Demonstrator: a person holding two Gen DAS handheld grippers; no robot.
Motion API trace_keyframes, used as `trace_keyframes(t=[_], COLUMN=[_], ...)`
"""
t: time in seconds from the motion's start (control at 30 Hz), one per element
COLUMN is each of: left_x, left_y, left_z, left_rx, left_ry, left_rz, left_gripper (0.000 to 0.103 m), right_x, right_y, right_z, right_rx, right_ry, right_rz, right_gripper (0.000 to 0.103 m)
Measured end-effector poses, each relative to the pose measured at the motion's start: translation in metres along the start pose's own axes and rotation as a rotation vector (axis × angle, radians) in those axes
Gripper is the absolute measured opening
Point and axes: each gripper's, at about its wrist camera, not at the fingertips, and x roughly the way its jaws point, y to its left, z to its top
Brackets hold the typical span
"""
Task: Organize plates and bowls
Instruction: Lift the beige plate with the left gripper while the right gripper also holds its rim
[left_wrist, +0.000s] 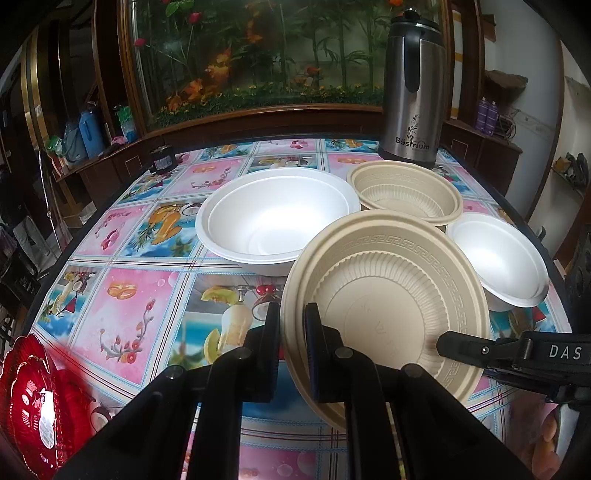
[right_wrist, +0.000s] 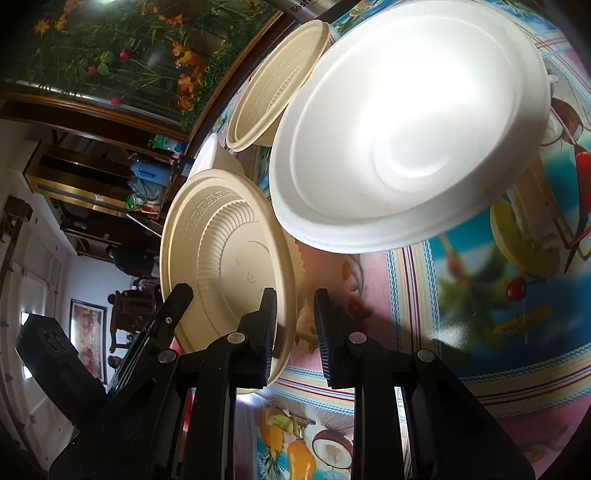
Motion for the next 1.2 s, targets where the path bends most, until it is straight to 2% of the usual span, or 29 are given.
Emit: trace_keyframes(t=[0.37, 0.47, 0.67, 0.73, 0.93, 1.1, 1.2], left_x=[0.004, 0.004, 0.007, 0.008, 0.017, 0.010, -0.002], left_y=[0.004, 0.004, 0.011, 0.013, 0.030, 0.039, 0.047], left_z=[0.000, 0.001, 0.003, 0.004, 0.002, -0.008, -0.014], left_rx=[-0.014, -0.019, -0.052, -0.069, -0.170, -0.189, -0.184], left_ry=[0.017, 0.020, 0.042, 0.058, 0.155, 0.183, 0.182], left_rz=[-0.005, -0.009, -0.054, -0.092, -0.196, -0.203, -0.197], left_gripper=[0.011, 0.011, 0.011, 0.011, 0.011, 0.011, 0.011], right_x=[0.004, 0.003, -0.002, -0.005, -0.010, -0.010, -0.007], right_y=[-0.007, -0.011, 0.003, 0.010, 0.021, 0.036, 0.038], right_z=[0.002, 0.000, -0.004, -0.004, -0.003, -0.008, -0.012], right_rx=[0.042, 0.065, -0.022, -0.054, -0.121, -0.196, -0.187], right_ry=[0.043, 0.019, -0.040, -0.063, -0.102, -0.110, -0.088], right_rz=[0.049, 0.056, -0.017, -0.032, -0.072, -0.093, -0.076], right_gripper=[0.022, 0.022, 0.022, 0.014, 0.013, 0.012, 0.012])
